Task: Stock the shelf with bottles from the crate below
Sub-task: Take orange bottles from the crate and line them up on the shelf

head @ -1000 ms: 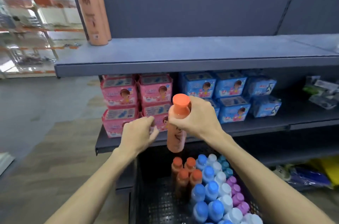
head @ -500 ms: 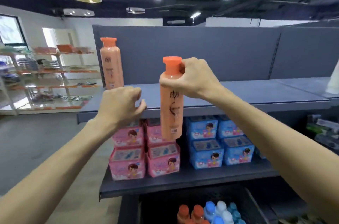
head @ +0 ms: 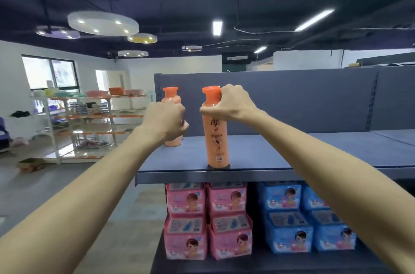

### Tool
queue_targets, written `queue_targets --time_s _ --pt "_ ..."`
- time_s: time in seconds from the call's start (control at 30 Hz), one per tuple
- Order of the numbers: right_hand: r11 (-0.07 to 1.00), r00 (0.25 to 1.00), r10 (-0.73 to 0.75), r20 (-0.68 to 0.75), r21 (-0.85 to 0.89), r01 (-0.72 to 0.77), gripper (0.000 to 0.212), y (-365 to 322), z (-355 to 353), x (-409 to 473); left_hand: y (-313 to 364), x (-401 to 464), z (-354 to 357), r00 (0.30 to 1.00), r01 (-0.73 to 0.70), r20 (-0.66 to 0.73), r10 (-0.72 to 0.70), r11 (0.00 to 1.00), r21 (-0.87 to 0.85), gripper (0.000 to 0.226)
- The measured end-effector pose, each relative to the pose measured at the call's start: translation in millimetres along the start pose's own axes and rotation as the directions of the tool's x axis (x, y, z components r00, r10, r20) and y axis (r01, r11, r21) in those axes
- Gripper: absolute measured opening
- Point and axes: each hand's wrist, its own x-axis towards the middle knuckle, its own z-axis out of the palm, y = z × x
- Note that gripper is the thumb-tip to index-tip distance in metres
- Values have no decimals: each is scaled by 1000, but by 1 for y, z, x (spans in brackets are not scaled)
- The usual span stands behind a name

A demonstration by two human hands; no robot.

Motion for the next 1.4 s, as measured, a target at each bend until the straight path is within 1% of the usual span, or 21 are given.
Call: queue_targets --time_s 0.13,0.27,0.33,0.43,0.5,0.57,0.7,0.77,0.9,1.0,1.13,1.4 --pt "997 998 57 12 42 -57 44 -7 18 12 -20 -2 24 999 31 44 -32 999 12 24" --pt "990 992 128 24 49 -129 42 -4 30 20 -40 1 52 995 62 88 -56 995 -74 22" --pt "987 988 151 45 47 -153 46 -2 33 20 -45 4 65 994 55 96 -46 995 -87 22" --pt "991 976 130 175 7 -134 48 2 38 6 -48 8 83 992 50 118 -38 993 -106 24" --pt "987 951 162 264 -26 -161 50 10 47 -11 -50 9 94 991 34 133 -17 991 -129 24" --pt "978 929 207 306 -46 -203 56 19 60 -25 -52 9 106 989 14 149 8 989 -147 23" --pt "975 931 214 297 -11 -221 56 19 82 -26 -65 8 122 985 -12 167 41 984 -176 23" --pt "976 934 212 288 -19 -215 57 9 92 -21 -74 6 127 986 -13 161 43 983 -186 23" --pt "970 936 240 258 -25 -242 66 -17 126 -7 -95 5 137 988 -16 151 45 982 -189 20" --pt "972 937 235 258 -34 -234 71 -36 154 8 -110 4 143 986 -21 157 51 982 -187 18" --pt "966 928 254 272 -28 -256 71 -51 182 26 -128 5 152 987 -28 151 57 983 -183 18" --pt "955 923 295 248 -40 -294 70 -58 203 42 -139 6 179 986 -37 153 70 978 -204 17"
